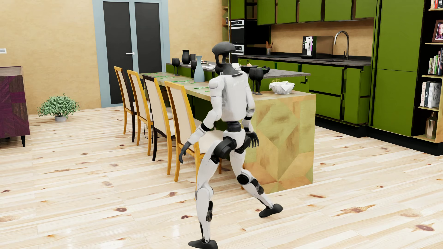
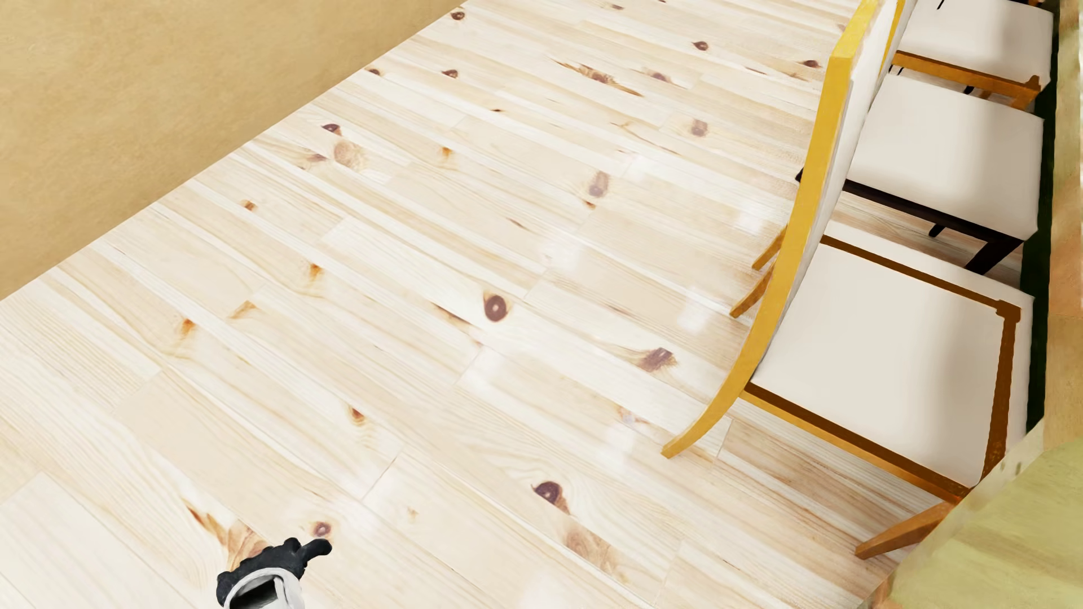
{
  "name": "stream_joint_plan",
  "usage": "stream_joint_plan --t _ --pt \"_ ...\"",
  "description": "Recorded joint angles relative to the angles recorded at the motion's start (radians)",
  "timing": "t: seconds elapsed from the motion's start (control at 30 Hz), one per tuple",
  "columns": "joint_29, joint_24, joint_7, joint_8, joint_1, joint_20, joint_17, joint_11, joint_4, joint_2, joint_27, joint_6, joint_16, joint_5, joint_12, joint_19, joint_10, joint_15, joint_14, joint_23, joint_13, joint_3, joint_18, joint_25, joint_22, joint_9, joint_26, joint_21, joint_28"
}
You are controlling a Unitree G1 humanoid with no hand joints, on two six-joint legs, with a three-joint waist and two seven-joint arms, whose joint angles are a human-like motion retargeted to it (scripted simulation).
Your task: Head to the chair
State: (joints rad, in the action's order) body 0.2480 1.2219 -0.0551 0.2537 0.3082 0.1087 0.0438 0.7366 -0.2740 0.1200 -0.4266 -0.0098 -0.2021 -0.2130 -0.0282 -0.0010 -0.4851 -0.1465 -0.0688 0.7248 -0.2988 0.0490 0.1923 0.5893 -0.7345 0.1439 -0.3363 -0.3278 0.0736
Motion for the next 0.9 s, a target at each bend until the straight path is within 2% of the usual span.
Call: stream_joint_plan --t 0.03,0.07,0.1,0.13,0.17,0.2,0.23,0.27,0.3,0.37,0.4,0.43,0.5,0.53,0.6,0.63,0.67,0.73,0.77,0.83,0.87,0.9 --pt "-0.090 -0.039 -0.043 -0.053 -0.028 0.022 -0.023 0.007 -0.003 0.034 -0.020 -0.005 -0.026 -0.008 -0.040 0.006 0.044 -0.027 0.011 0.075 -0.020 0.003 -0.017 0.036 0.061 -0.003 0.043 0.047 -0.037" --pt "-0.212 -0.102 -0.079 -0.115 -0.048 0.045 -0.063 0.004 -0.006 0.058 0.025 -0.011 -0.051 -0.009 -0.077 0.027 0.077 -0.034 0.018 0.126 -0.049 0.004 -0.032 0.128 0.120 -0.006 0.088 0.153 -0.057" --pt "-0.329 -0.156 -0.109 -0.196 -0.059 0.044 -0.107 -0.014 -0.006 0.073 0.111 -0.019 -0.089 -0.017 -0.110 0.053 0.090 -0.035 0.018 0.145 -0.082 0.005 -0.044 0.233 0.170 -0.007 0.147 0.261 -0.058" --pt "-0.410 -0.179 -0.135 -0.270 -0.066 0.026 -0.133 -0.059 -0.004 0.074 0.177 -0.030 -0.139 -0.012 -0.142 0.068 0.092 -0.010 0.012 0.135 -0.115 0.005 -0.055 0.310 0.209 -0.008 0.196 0.323 -0.046" --pt "-0.446 -0.165 -0.161 -0.396 -0.077 -0.003 -0.133 -0.126 -0.001 0.057 0.214 -0.042 -0.192 -0.032 -0.176 0.099 0.099 0.058 0.007 0.108 -0.143 0.006 -0.065 0.345 0.243 -0.009 0.229 0.332 -0.029" --pt "-0.449 -0.136 -0.190 -0.595 -0.088 -0.029 -0.111 -0.166 0.007 0.015 0.221 -0.057 -0.233 -0.097 -0.209 0.076 0.105 0.053 0.002 0.077 -0.168 0.011 -0.073 0.337 0.266 -0.012 0.244 0.297 -0.018" --pt "-0.434 -0.095 -0.222 -0.790 -0.104 -0.042 -0.083 -0.231 0.015 -0.044 0.225 -0.072 -0.256 -0.141 -0.231 0.069 0.122 0.061 0.002 0.054 -0.177 0.014 -0.081 0.316 0.285 -0.015 0.234 0.261 -0.013" --pt "-0.424 -0.064 -0.254 -0.908 -0.124 -0.041 -0.066 -0.296 0.023 -0.086 0.230 -0.085 -0.255 -0.156 -0.236 0.050 0.146 0.057 0.005 0.041 -0.169 0.013 -0.087 0.296 0.303 -0.017 0.212 0.241 -0.011" --pt "-0.413 -0.051 -0.285 -0.957 -0.145 -0.028 -0.068 -0.349 0.030 -0.110 0.237 -0.095 -0.234 -0.160 -0.227 0.070 0.169 0.068 0.010 0.028 -0.150 0.010 -0.093 0.305 0.326 -0.019 0.181 0.251 -0.021" --pt "-0.395 -0.043 -0.337 -0.930 -0.167 -0.020 -0.088 -0.419 0.041 -0.116 0.251 -0.109 -0.171 -0.154 -0.186 0.125 0.194 0.089 0.015 -0.016 -0.103 0.004 -0.103 0.337 0.367 -0.023 0.141 0.286 -0.036" --pt "-0.366 -0.047 -0.359 -0.908 -0.170 -0.029 -0.096 -0.440 0.044 -0.109 0.242 -0.113 -0.139 -0.153 -0.164 0.138 0.198 0.097 0.015 -0.046 -0.081 0.004 -0.107 0.347 0.372 -0.025 0.141 0.291 -0.024" --pt "-0.321 -0.054 -0.379 -0.891 -0.166 -0.043 -0.097 -0.452 0.043 -0.095 0.235 -0.117 -0.110 -0.151 -0.145 0.134 0.193 0.103 0.014 -0.078 -0.062 0.005 -0.110 0.345 0.368 -0.025 0.155 0.290 -0.002" --pt "-0.241 -0.045 -0.408 -0.871 -0.140 -0.087 -0.103 -0.436 0.021 -0.049 0.244 -0.121 -0.064 -0.146 -0.105 0.087 0.162 0.102 0.009 -0.132 -0.026 0.008 -0.108 0.335 0.358 -0.020 0.173 0.306 0.027" --pt "-0.214 -0.039 -0.414 -0.820 -0.129 -0.128 -0.103 -0.407 0.006 -0.017 0.254 -0.119 -0.045 -0.134 -0.083 0.059 0.149 0.088 0.009 -0.153 -0.014 0.006 -0.105 0.318 0.350 -0.016 0.181 0.310 0.028" --pt "-0.207 -0.019 -0.420 -0.646 -0.111 -0.228 -0.113 -0.288 -0.018 0.073 0.259 -0.111 -0.013 -0.106 -0.050 0.071 0.129 0.054 0.013 -0.201 -0.015 0.000 -0.096 0.299 0.313 -0.007 0.218 0.330 0.040" --pt "-0.220 -0.007 -0.420 -0.595 -0.104 -0.266 -0.117 -0.214 -0.027 0.116 0.261 -0.106 0.004 -0.115 -0.039 0.070 0.121 0.029 0.016 -0.236 -0.027 -0.001 -0.089 0.307 0.284 -0.003 0.229 0.343 0.047" --pt "-0.228 0.012 -0.419 -0.589 -0.095 -0.291 -0.111 -0.147 -0.038 0.147 0.264 -0.102 0.022 -0.148 -0.027 0.054 0.110 0.012 0.019 -0.271 -0.040 -0.002 -0.081 0.313 0.256 0.001 0.224 0.345 0.041" --pt "-0.209 0.026 -0.398 -0.558 -0.064 -0.286 -0.084 -0.045 -0.068 0.198 0.256 -0.091 0.072 -0.218 0.009 0.010 0.049 -0.018 0.008 -0.342 -0.069 -0.008 -0.058 0.337 0.191 0.011 0.175 0.329 -0.010" --pt "-0.191 0.005 -0.383 -0.502 -0.047 -0.252 -0.076 -0.006 -0.089 0.228 0.257 -0.081 0.096 -0.236 0.037 0.006 0.000 -0.039 -0.006 -0.366 -0.072 -0.013 -0.042 0.360 0.163 0.017 0.147 0.322 -0.037" --pt "-0.153 -0.065 -0.348 -0.324 -0.014 -0.163 -0.074 0.048 -0.141 0.288 0.263 -0.056 0.125 -0.224 0.106 0.006 -0.106 -0.067 -0.035 -0.399 -0.049 -0.021 -0.004 0.380 0.116 0.032 0.094 0.306 -0.075" --pt "-0.149 -0.104 -0.333 -0.216 -0.007 -0.122 -0.084 0.057 -0.165 0.307 0.273 -0.044 0.125 -0.193 0.136 0.006 -0.140 -0.088 -0.039 -0.414 -0.030 -0.025 0.020 0.379 0.085 0.039 0.077 0.307 -0.081" --pt "-0.146 -0.119 -0.313 -0.089 -0.004 -0.097 -0.102 0.060 -0.187 0.314 0.294 -0.035 0.099 -0.137 0.159 0.018 -0.146 -0.101 -0.022 -0.425 -0.008 -0.027 0.045 0.382 0.030 0.046 0.056 0.314 -0.075"
